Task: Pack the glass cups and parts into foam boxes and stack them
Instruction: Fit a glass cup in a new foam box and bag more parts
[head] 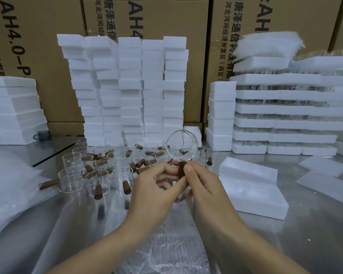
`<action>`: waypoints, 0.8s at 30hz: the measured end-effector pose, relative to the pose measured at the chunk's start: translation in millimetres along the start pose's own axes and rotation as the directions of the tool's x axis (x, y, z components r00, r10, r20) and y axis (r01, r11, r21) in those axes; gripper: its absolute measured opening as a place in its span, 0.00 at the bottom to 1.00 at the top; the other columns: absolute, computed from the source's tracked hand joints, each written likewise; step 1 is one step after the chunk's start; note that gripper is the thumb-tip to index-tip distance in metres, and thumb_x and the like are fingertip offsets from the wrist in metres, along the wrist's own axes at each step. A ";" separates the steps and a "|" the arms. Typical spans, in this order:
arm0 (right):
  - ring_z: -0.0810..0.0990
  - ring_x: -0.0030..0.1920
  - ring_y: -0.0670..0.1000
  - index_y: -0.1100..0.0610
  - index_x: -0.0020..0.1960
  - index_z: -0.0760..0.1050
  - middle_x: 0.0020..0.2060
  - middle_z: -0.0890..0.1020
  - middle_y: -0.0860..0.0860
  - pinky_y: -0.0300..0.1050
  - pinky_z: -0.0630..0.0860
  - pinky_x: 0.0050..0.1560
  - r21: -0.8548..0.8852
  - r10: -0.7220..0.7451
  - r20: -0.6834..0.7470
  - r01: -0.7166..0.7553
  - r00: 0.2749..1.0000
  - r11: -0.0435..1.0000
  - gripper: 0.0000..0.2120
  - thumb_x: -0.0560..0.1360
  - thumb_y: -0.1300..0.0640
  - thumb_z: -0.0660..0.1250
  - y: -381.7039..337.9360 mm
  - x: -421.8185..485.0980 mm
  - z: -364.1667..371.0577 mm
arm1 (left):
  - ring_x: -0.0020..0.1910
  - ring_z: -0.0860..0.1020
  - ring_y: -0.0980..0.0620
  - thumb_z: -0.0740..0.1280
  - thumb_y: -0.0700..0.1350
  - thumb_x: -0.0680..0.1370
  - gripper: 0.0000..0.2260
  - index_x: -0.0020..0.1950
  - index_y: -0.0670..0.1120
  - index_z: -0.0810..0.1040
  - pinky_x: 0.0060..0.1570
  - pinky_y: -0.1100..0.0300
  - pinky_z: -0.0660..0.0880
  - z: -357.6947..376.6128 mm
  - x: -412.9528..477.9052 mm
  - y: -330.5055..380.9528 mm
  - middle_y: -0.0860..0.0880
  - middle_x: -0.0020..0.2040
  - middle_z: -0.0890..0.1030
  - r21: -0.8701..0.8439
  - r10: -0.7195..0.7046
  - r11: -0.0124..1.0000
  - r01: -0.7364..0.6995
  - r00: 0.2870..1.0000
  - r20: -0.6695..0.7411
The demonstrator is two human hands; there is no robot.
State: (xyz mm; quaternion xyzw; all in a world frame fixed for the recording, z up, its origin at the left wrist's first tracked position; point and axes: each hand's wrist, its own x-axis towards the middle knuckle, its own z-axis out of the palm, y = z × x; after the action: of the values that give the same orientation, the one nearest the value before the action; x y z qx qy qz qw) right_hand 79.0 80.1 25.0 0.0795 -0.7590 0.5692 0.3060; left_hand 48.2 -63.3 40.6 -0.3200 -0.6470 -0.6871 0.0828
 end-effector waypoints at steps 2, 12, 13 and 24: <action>0.79 0.45 0.64 0.56 0.57 0.79 0.47 0.83 0.56 0.72 0.77 0.47 0.016 0.004 0.002 -0.004 1.000 1.000 0.24 0.86 0.37 0.57 1.3 0.1 0.1 | 0.33 0.83 0.47 0.80 0.51 0.75 0.06 0.49 0.53 0.87 0.35 0.57 0.82 -0.1 0.1 -0.2 0.48 0.43 0.89 -0.001 -0.003 1.000 0.003 1.000 0.000; 0.79 0.43 0.59 0.55 0.54 0.78 0.42 0.80 0.53 0.67 0.78 0.42 0.009 -0.027 -0.017 0.027 0.999 1.000 0.21 0.86 0.39 0.57 -5.4 -5.3 -0.4 | 0.32 0.84 0.45 0.81 0.48 0.75 0.08 0.51 0.47 0.87 0.35 0.57 0.81 -1.0 1.9 1.0 0.47 0.43 0.89 -0.008 -0.029 1.000 0.029 0.999 0.019; 0.79 0.43 0.60 0.55 0.54 0.78 0.42 0.80 0.53 0.67 0.78 0.42 0.015 -0.029 -0.018 0.029 0.999 0.999 0.21 0.86 0.40 0.57 -6.3 -5.9 -0.4 | 0.32 0.84 0.44 0.81 0.48 0.75 0.08 0.51 0.47 0.87 0.35 0.58 0.81 -0.9 2.1 1.4 0.48 0.43 0.89 -0.008 -0.027 1.000 0.028 0.999 0.018; 0.78 0.41 0.61 0.57 0.55 0.78 0.42 0.80 0.55 0.66 0.79 0.39 0.044 -0.023 0.005 0.023 1.000 0.999 0.22 0.87 0.40 0.58 -5.4 -5.5 0.9 | 0.32 0.84 0.46 0.81 0.48 0.75 0.08 0.51 0.48 0.87 0.35 0.60 0.80 -2.2 1.8 0.8 0.48 0.43 0.89 0.006 -0.011 1.000 0.011 1.000 0.025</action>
State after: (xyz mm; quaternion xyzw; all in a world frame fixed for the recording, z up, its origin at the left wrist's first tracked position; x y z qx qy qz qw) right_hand 85.7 76.2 26.2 0.0964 -0.7464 0.5819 0.3083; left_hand 46.4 -64.9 42.3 -0.3247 -0.6516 -0.6817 0.0718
